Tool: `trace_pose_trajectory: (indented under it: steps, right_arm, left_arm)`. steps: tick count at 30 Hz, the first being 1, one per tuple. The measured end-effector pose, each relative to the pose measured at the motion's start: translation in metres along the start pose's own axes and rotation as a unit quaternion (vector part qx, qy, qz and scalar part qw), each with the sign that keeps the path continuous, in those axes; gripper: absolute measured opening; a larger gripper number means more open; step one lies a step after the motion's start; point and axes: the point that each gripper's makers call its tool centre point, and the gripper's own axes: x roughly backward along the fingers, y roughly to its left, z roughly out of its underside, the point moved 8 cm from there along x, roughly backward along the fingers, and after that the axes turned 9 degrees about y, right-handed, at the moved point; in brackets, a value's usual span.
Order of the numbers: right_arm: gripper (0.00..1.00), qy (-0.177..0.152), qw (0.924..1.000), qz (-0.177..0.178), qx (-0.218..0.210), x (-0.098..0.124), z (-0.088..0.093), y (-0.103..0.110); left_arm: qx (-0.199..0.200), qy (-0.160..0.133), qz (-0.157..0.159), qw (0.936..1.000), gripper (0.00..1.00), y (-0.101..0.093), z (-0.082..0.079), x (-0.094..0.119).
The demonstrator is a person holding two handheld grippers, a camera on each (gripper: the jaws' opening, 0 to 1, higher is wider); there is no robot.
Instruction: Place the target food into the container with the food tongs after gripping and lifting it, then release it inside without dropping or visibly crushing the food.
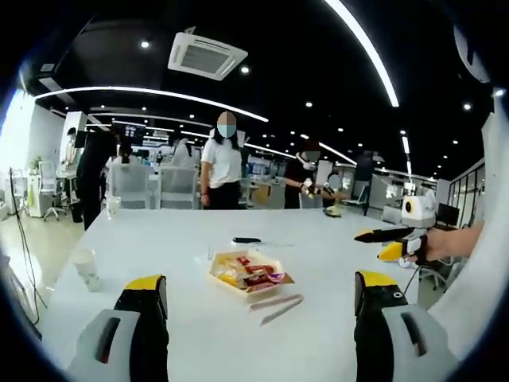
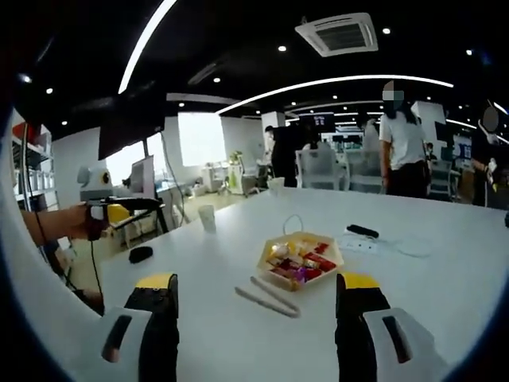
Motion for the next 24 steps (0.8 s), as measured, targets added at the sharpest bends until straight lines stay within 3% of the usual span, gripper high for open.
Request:
trace_pose_trajectory:
  steps: [24]
  right_arm:
    - [0.81,0.006,0.9999,-0.007,-0.008,-0.013,-0.001,0.001]
  left_arm:
    - [0.018,0.012,-0.007,0.9997,0.98,0.011,0.012,-0.001]
